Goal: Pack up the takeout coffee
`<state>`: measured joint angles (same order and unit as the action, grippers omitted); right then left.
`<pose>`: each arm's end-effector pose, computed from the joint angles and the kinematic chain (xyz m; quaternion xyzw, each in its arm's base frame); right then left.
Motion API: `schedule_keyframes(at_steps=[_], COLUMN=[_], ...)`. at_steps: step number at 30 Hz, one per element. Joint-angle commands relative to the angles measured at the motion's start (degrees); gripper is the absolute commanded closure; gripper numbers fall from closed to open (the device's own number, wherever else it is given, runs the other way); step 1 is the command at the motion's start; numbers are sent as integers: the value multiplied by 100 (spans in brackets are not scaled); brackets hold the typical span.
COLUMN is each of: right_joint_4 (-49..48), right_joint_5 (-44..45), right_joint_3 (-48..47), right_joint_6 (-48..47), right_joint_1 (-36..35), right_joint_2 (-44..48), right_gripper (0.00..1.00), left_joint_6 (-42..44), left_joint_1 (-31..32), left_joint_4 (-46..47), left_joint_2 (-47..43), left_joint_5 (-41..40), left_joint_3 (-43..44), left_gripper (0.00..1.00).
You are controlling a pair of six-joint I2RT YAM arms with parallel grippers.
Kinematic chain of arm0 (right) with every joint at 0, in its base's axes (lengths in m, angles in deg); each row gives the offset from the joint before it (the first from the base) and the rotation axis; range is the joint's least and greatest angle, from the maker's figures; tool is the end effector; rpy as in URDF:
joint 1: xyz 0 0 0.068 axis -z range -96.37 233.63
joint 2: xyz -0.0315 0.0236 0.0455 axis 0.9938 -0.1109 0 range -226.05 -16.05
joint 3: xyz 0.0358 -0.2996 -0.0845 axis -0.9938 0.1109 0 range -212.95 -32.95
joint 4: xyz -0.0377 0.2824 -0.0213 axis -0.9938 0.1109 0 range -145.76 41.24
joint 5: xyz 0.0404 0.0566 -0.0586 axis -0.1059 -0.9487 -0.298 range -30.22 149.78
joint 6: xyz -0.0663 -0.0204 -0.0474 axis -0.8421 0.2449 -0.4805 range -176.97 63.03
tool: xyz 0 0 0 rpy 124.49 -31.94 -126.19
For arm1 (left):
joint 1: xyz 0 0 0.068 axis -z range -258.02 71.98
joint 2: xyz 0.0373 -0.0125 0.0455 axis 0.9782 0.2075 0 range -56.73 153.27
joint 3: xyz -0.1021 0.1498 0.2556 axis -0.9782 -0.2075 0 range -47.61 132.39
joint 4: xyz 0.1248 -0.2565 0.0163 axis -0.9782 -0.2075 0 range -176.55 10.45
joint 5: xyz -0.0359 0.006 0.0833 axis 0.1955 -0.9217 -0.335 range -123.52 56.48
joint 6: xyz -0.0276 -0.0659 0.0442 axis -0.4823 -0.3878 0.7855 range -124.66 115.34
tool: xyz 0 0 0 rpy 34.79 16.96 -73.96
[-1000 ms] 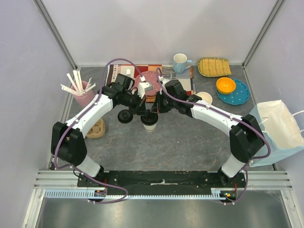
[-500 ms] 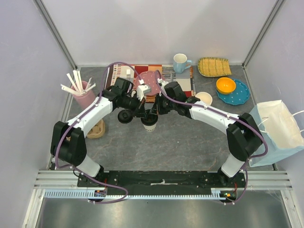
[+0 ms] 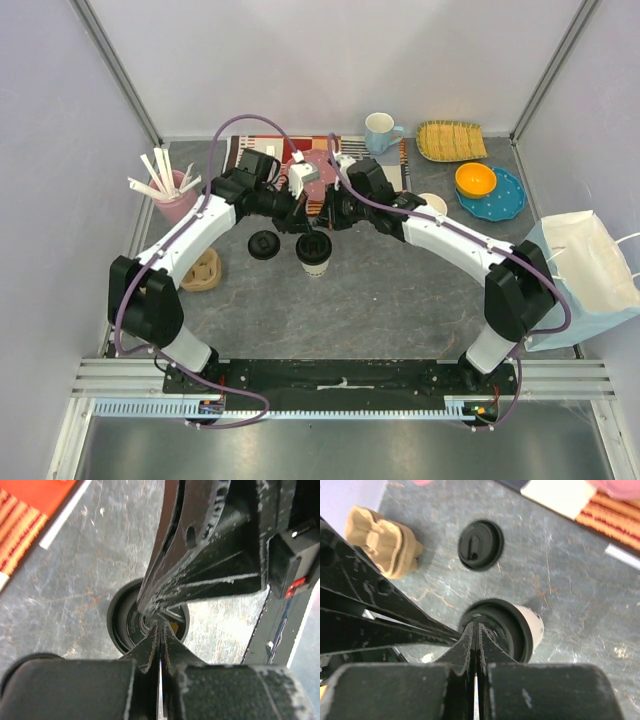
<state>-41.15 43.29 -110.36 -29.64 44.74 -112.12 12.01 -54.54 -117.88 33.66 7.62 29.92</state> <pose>0.3362 0.2982 0.3084 -0.1555 0.8596 0.3625 0.3249 0.3296 -0.1959 0.3165 0.4128 0.7894 -0.3492 0.2908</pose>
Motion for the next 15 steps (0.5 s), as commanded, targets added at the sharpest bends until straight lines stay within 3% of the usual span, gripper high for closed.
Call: schedule_keyframes(at_steps=[1, 8, 15], right_joint_4=[-362, -459, 129], right_joint_5=[-73, -21, -29], right_joint_3=[856, 1263, 263], right_joint_6=[211, 185, -88], right_joint_1=[5, 5, 5], right_joint_2=[-130, -237, -44], right_gripper=[100, 100, 100], left_joint_6=[-102, 135, 48], left_joint_1=[-54, -55, -55], left_joint_4=[378, 651, 99], left_joint_2=[75, 41, -39], left_joint_5=[-440, -696, -266], left_joint_3=[-685, -1311, -356], left_gripper=[98, 98, 98])
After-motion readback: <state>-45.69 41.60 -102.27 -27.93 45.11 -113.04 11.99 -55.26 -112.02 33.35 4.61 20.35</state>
